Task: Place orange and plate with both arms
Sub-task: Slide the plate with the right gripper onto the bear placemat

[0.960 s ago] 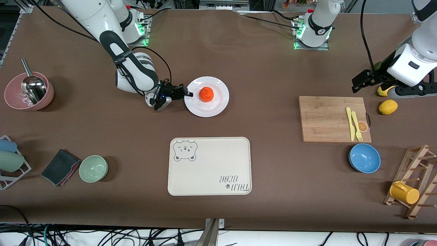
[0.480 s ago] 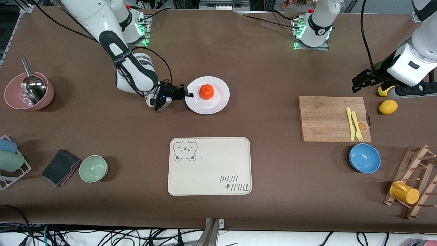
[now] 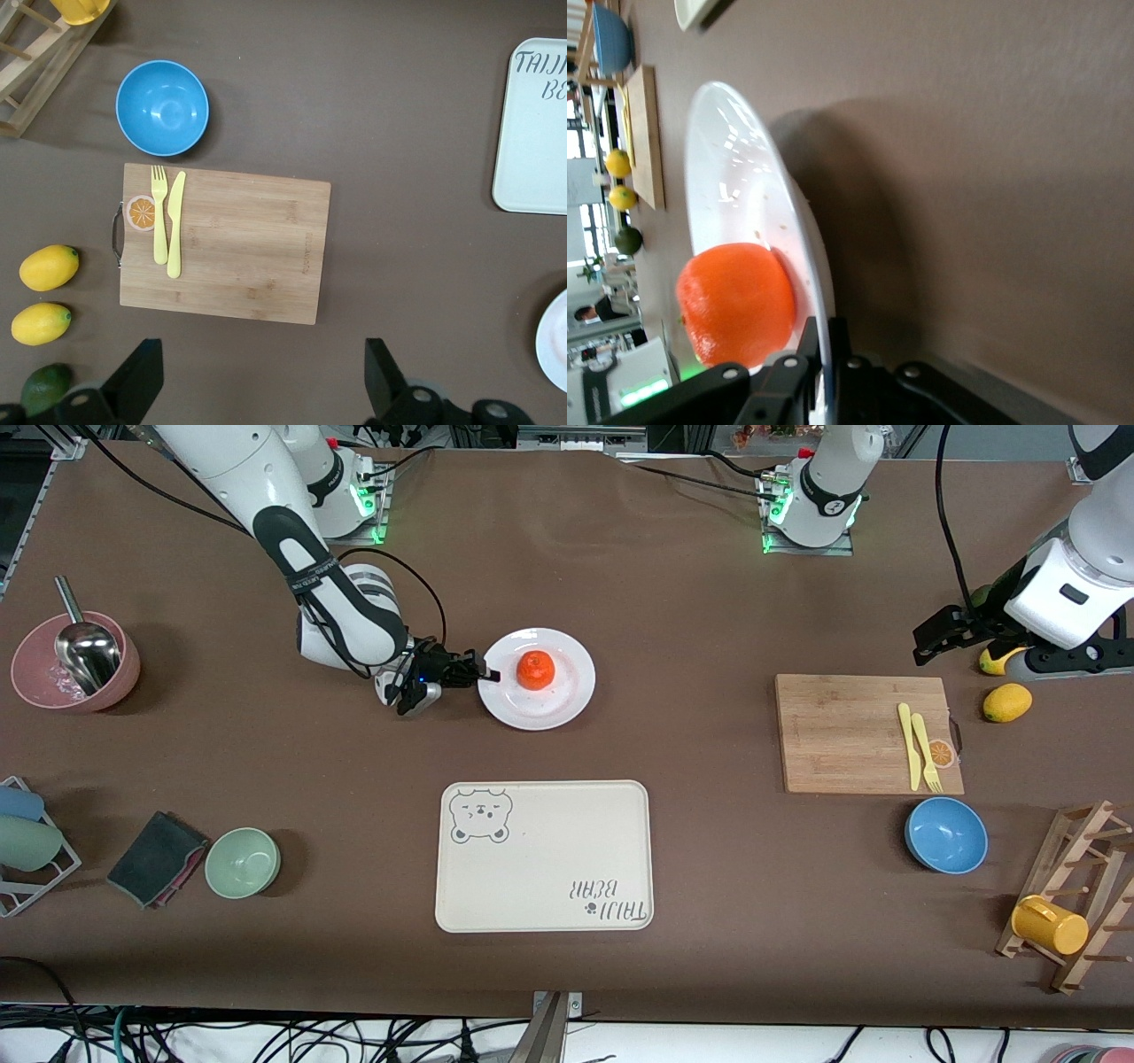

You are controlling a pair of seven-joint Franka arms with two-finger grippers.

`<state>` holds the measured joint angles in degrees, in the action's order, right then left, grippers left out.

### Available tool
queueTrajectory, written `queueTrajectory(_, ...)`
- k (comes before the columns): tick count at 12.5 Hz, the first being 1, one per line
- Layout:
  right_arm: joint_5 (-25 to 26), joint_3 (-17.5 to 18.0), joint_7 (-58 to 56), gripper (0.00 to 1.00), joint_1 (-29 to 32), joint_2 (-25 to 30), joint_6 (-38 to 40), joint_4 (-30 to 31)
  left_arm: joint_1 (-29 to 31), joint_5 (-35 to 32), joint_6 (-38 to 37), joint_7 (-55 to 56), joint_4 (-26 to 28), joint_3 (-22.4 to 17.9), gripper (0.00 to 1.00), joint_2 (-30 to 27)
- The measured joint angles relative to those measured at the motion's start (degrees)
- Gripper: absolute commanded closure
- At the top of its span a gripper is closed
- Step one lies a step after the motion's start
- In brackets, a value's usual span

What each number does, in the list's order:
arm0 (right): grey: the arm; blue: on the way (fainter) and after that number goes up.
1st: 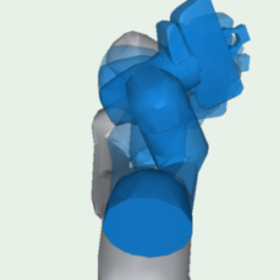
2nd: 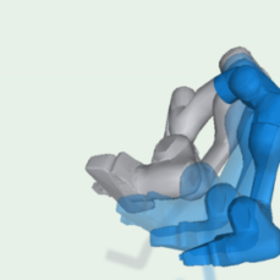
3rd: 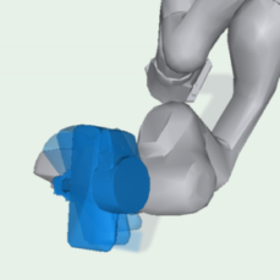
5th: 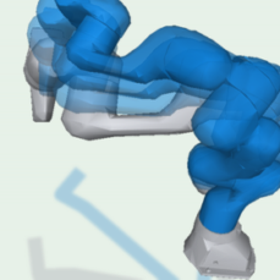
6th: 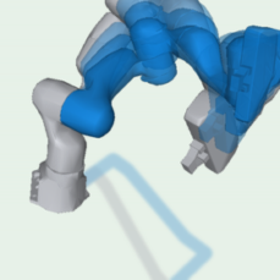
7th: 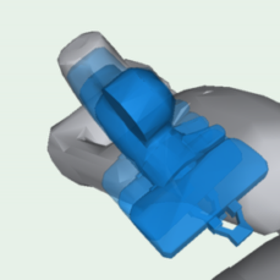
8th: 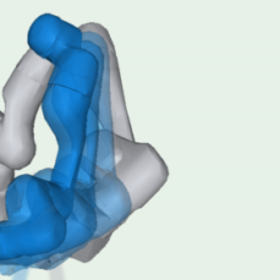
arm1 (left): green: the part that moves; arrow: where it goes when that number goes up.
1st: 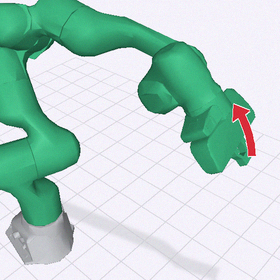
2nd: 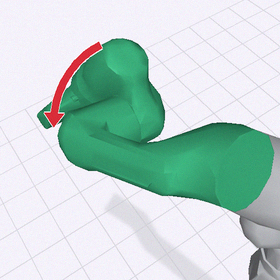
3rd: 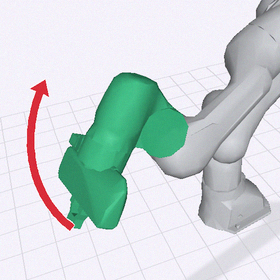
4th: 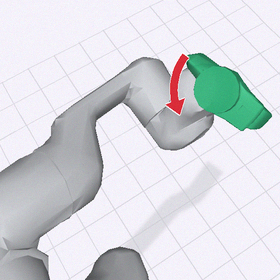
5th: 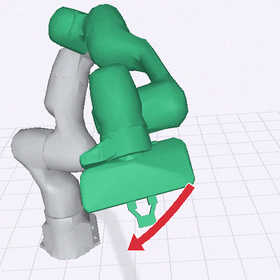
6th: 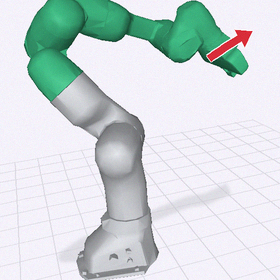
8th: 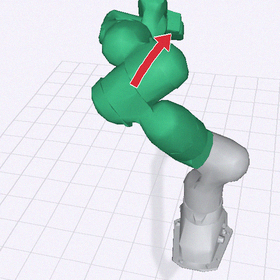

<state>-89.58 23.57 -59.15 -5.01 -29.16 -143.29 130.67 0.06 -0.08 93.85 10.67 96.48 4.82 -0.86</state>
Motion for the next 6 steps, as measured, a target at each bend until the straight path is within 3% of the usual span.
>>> queueTrajectory(3,1.6,0.0,9.5,1.0,-0.1,-0.2,-0.1,-4.5,0.0,0.0,0.0,0.0,0.0,0.0,0.0,0.0)
queueTrajectory(6,7.9,0.0,19.3,1.0,-0.2,-0.3,-0.1,-9.3,0.0,0.0,0.0,0.0,0.0,0.0,0.0,0.0)
